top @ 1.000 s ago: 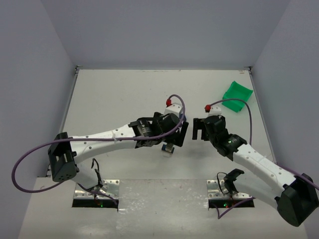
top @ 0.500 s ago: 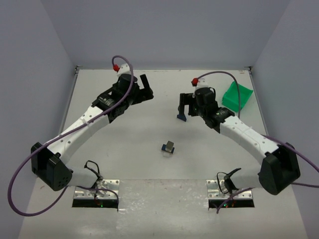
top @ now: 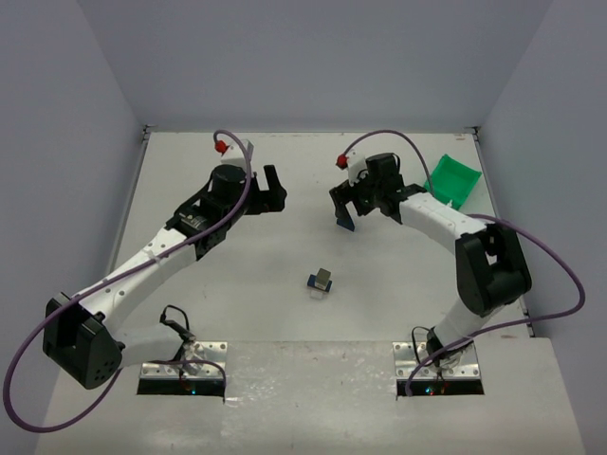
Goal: Build the wood block tower
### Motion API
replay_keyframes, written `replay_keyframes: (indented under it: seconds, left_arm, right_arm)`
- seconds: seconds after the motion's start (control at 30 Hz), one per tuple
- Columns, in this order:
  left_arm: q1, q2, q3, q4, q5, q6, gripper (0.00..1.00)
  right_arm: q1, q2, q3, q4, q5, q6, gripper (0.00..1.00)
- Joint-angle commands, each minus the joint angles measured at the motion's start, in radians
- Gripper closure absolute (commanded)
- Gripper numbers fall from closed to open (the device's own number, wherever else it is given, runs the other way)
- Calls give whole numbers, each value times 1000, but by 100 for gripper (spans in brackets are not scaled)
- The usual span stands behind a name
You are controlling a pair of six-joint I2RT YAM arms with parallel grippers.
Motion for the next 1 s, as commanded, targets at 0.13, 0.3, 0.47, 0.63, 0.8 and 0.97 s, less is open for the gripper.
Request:
replay_keyframes:
  seconds: [0.13,0.3,0.47,0.63,0.8,0.97]
  left_arm:
    - [19,-12,3,121,35,54,0]
    - [20,12,-12,132,10,54,0]
    - [23,35,-6,127,13,48,0]
    - [27,57,8,113,3,37,0]
    - [29,61,15,106,3,32,0]
    - [28,55,17,112,6,25,0]
  right_arm:
    - [0,120,1,68,-30,-77,3]
    - [1,161,-14,100,3,-59,10]
    - [1,196,-13,106,16,-47,33]
    - [1,208,-27,113,57,-42,64]
    - [2,192,-35,115,78,-16,80]
    - [5,130,-53,80,238,52,89]
